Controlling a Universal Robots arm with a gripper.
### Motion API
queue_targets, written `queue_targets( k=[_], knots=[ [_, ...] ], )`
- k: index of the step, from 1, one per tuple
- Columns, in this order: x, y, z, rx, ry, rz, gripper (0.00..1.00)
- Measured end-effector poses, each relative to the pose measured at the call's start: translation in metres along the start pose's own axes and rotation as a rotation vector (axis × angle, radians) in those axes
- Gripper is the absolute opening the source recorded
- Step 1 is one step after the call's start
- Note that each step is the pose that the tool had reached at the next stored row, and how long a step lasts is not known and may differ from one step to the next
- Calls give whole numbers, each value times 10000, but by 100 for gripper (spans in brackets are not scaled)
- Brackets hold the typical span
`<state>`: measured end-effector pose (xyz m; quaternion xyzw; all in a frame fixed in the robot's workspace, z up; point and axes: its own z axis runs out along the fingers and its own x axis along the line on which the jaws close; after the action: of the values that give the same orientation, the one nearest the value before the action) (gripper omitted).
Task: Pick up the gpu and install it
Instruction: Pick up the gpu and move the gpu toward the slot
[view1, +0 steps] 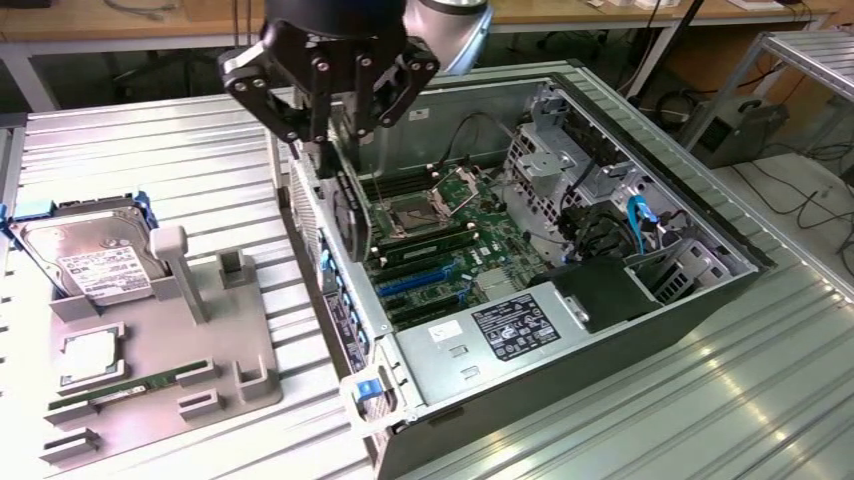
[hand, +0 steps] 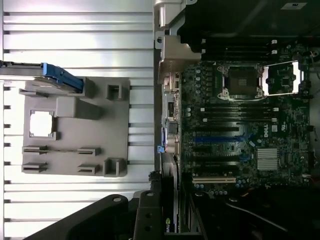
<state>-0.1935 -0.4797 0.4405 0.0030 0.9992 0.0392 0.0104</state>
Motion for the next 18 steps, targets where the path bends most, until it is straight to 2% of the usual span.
queue_targets(
  k=[8,12,18],
  knots=[
    [-461,1,34,0,45,-14,26],
    [-738,5,148,62,63,-18,26],
    [-1009,11,263,136,77,-17,26]
  ],
)
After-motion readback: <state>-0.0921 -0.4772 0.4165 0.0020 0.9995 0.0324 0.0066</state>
